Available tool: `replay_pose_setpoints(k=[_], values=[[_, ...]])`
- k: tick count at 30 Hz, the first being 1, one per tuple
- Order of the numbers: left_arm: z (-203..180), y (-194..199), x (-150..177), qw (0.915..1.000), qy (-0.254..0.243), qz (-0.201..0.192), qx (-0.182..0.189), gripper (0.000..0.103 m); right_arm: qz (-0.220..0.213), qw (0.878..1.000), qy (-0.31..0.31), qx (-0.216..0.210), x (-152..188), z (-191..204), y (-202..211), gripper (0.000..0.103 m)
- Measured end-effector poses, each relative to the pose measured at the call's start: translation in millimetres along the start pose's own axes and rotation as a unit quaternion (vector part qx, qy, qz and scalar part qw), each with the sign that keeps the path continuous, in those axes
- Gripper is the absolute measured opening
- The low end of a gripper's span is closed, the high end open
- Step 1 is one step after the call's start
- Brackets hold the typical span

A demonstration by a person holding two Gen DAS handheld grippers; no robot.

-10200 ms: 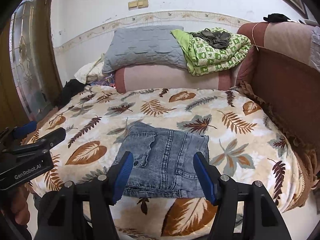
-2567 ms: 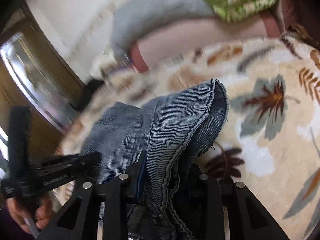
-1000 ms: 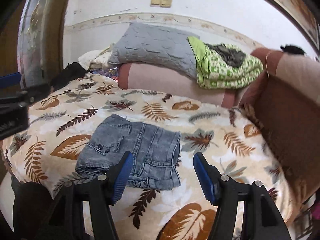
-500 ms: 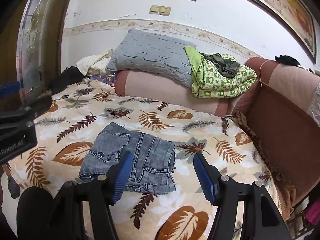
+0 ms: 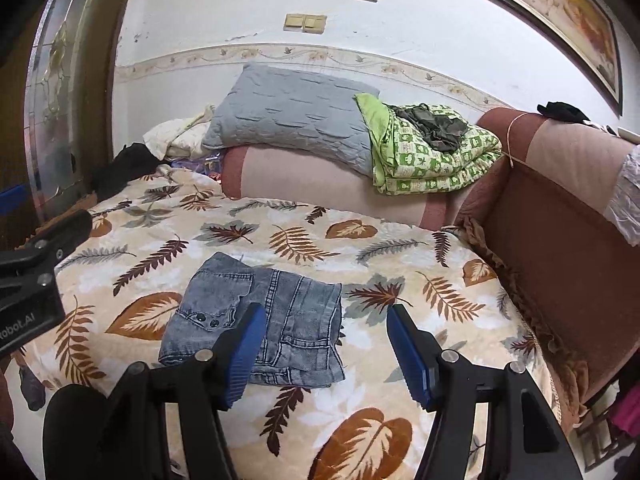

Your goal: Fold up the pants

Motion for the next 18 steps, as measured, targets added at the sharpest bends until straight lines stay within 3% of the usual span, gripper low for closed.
replay_pose_setpoints(k=[18], values=[[-6, 7, -7, 0.9997, 0.015, -0.006, 0.019, 0.094, 0.0, 1.0, -0.029, 0.002, -6, -18, 6, 0.067]])
Point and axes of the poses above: each gripper's, at about its wrist camera, not at the fingertips, and y roughly against the way its jaws point, z to its left, x to its underside, the point moved 8 cm from there along -y, roughly the way its jaws point, and after that the axes turned 8 degrees about x, right-handed, at the moved point
